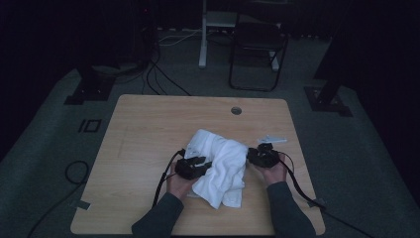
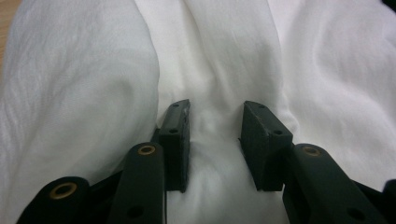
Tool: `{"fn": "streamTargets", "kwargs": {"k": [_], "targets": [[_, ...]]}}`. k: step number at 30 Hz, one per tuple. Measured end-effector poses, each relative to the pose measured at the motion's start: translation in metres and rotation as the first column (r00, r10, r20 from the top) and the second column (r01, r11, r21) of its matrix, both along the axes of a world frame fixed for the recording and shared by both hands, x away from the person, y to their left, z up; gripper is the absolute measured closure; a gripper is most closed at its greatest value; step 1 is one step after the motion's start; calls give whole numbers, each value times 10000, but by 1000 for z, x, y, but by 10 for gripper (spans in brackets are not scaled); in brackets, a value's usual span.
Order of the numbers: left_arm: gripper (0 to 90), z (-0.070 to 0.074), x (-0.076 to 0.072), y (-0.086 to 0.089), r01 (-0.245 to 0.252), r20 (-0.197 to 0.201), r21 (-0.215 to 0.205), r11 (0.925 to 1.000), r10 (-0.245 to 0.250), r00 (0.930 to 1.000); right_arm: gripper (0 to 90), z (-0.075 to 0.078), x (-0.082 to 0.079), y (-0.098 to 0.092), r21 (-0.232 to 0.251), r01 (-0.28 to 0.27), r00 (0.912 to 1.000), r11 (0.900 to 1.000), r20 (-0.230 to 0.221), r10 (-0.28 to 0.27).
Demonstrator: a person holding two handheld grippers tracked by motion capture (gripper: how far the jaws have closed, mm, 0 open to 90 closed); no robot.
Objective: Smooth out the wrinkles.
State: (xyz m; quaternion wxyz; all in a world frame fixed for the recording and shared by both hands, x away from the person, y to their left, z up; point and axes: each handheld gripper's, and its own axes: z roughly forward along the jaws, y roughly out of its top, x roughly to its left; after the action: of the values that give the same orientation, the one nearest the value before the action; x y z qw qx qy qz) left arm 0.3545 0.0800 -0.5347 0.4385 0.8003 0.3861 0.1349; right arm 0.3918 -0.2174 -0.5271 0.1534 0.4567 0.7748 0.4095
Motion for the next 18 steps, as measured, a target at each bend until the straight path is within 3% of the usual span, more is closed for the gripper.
{"fn": "streamTargets", "kwargs": {"k": [2, 4, 11, 15, 18], "targets": [[630, 0, 0, 0, -41, 27, -16, 10000, 41, 10000, 598, 2, -2, -1, -68, 12, 10000, 10000, 50, -11], [630, -1, -1, -1, -101, 82, -6, 9999, 101, 9999, 582, 13, -13, -7, -69, -7, 9993, 10000, 377, 9], [634, -3, -3, -4, -279, 241, 170, 9995, 274, 9993, 617, 42, -30, -12, 437, -39, 9910, 9990, 1341, -20], [636, -4, -5, -5, -392, 337, 165, 9991, 386, 9987, 574, 52, -31, 1, 688, -466, 9848, 9965, 1704, 343], [638, -4, -5, -5, -410, 336, 154, 9990, 404, 9986, 552, 51, -28, 14, 685, -765, 9838, 9947, 1675, 642]]}}
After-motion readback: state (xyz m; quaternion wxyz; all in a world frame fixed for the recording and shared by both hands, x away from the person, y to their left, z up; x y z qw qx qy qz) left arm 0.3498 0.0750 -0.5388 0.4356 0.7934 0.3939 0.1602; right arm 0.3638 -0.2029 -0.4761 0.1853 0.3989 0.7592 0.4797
